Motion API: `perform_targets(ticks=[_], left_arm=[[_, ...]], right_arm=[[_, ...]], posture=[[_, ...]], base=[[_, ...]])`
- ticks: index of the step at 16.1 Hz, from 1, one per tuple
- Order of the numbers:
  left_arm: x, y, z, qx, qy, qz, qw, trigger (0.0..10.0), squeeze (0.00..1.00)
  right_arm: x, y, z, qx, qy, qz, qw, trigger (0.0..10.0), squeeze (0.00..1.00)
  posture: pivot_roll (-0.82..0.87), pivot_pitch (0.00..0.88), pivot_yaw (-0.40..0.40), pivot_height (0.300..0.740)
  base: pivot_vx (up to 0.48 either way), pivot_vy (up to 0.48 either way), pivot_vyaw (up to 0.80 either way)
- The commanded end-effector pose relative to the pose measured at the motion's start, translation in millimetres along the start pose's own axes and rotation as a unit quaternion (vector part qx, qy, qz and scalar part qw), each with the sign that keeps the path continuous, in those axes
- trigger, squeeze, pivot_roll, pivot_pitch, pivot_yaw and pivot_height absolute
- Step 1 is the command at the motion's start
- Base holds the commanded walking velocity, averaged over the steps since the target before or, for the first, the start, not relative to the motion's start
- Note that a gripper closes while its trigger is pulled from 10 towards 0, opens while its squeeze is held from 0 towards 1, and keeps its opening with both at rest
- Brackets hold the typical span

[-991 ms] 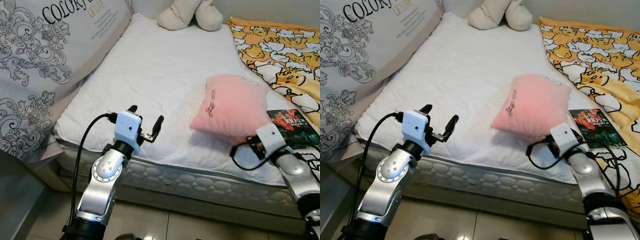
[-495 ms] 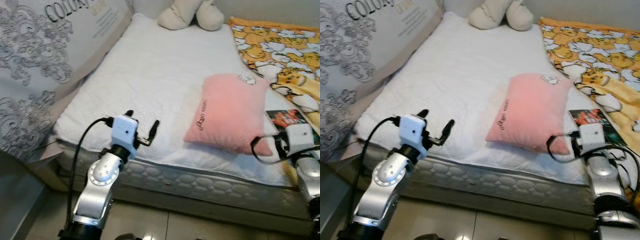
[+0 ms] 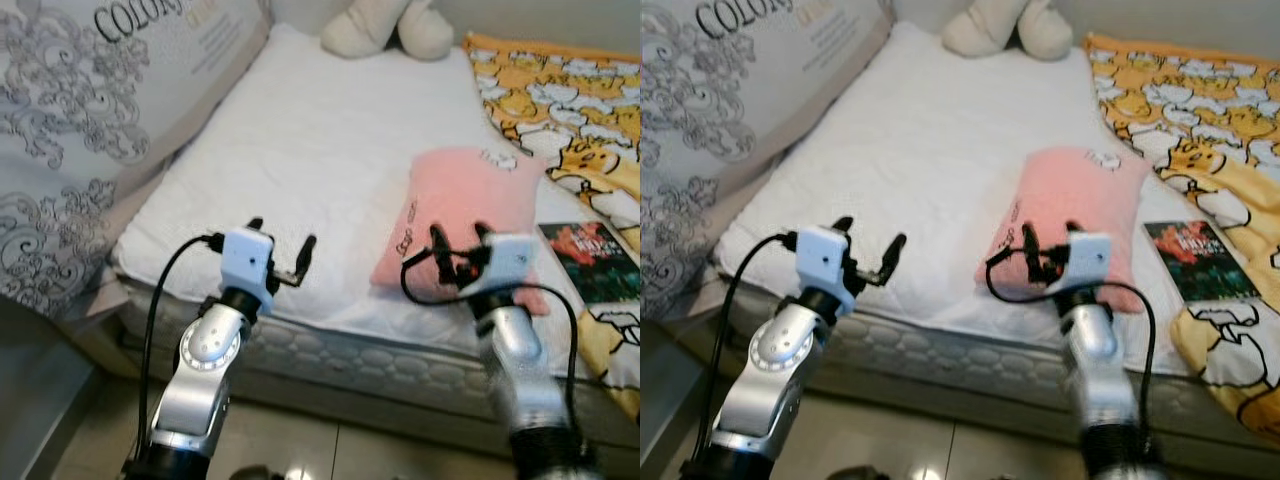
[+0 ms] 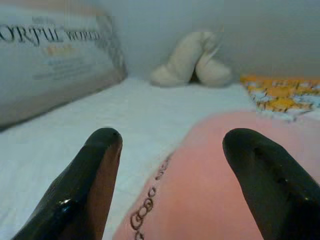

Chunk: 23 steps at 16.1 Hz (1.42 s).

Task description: Clean up the room

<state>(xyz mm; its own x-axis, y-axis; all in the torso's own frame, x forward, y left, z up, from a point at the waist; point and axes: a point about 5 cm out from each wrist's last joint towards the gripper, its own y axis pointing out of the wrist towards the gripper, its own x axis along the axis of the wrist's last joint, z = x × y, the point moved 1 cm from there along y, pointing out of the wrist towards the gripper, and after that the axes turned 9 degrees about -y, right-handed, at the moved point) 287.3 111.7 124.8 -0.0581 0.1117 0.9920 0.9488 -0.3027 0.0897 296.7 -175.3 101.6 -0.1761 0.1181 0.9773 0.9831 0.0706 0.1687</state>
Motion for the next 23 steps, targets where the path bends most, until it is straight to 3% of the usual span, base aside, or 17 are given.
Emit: perform_targets(ticks=[1, 3, 5, 7, 10, 14, 17, 19, 20, 21, 23], left_arm=[[4, 0.0, 0.0, 0.015, 0.001, -0.008, 1.000, 10.0, 0.00], [3, -1.1, 4.1, 0.037, -0.006, -0.005, 0.999, 10.0, 0.00], [1, -2.3, 3.5, 0.025, 0.000, 0.002, 1.000, 10.0, 0.00], [2, -3.8, 4.7, 0.019, 0.003, 0.000, 1.000, 10.0, 0.00], [6, 0.0, 3.5, 0.019, 0.007, -0.004, 1.000, 10.0, 0.00], [5, 2.1, 5.4, 0.023, 0.003, -0.002, 1.000, 10.0, 0.00], [6, 2.6, 6.6, 0.028, -0.003, -0.005, 1.000, 10.0, 0.00], [6, 2.5, 5.8, 0.025, -0.001, -0.003, 1.000, 10.0, 0.00], [1, 0.1, 0.5, -0.010, 0.012, 0.013, 1.000, 10.0, 0.00], [-11, -6.8, -7.2, -0.055, 0.039, 0.044, 0.997, 10.0, 0.00], [-17, -15.0, -8.4, -0.073, 0.047, 0.055, 0.995, 10.0, 0.00]], right_arm=[[1, -6.3, -3.4, -0.014, -0.015, -0.003, 1.000, 10.0, 0.00], [-8, -18.6, -6.1, -0.033, -0.005, 0.021, 0.999, 10.0, 0.00], [-9, -25.2, -9.6, -0.045, 0.005, 0.031, 0.999, 10.0, 0.00], [-15, -33.5, -23.1, -0.094, 0.045, 0.052, 0.993, 10.0, 0.00], [-21, -36.4, -20.7, -0.092, 0.044, 0.070, 0.992, 10.0, 0.00], [-24, -34.4, 3.4, 0.006, 0.039, 0.083, 0.996, 10.0, 0.00], [-30, -37.5, 14.1, 0.098, 0.027, 0.100, 0.990, 10.0, 0.00], [-32, -44.7, 17.8, 0.169, 0.030, 0.115, 0.978, 10.0, 0.00], [-43, -57.9, 14.5, 0.227, 0.021, 0.156, 0.961, 10.0, 0.00], [-51, -65.8, 8.7, 0.247, 0.012, 0.181, 0.952, 10.0, 0.00], [-60, -73.4, 4.4, 0.272, 0.011, 0.210, 0.939, 10.0, 0.00]], posture=[[0.08, 0.000, 0.004, 0.740], [0.07, 0.000, 0.008, 0.740], [0.07, 0.000, 0.010, 0.740], [0.07, 0.000, 0.014, 0.740], [0.06, 0.000, 0.021, 0.740], [0.07, 0.000, 0.018, 0.740], [0.07, 0.000, 0.018, 0.740], [0.07, 0.000, 0.017, 0.740], [0.07, 0.000, 0.014, 0.740], [0.07, 0.000, 0.014, 0.740], [0.07, 0.000, 0.013, 0.740]], base=[[0.000, 0.000, 0.00], [0.000, 0.000, 0.00], [0.000, 0.000, 0.00], [0.167, -0.171, 0.00], [0.320, -0.354, 0.00], [0.331, -0.261, 0.00], [0.081, 0.000, 0.00], [0.000, 0.000, 0.00], [0.000, 0.000, 0.00], [0.000, 0.000, 0.00], [0.000, 0.000, 0.00]])
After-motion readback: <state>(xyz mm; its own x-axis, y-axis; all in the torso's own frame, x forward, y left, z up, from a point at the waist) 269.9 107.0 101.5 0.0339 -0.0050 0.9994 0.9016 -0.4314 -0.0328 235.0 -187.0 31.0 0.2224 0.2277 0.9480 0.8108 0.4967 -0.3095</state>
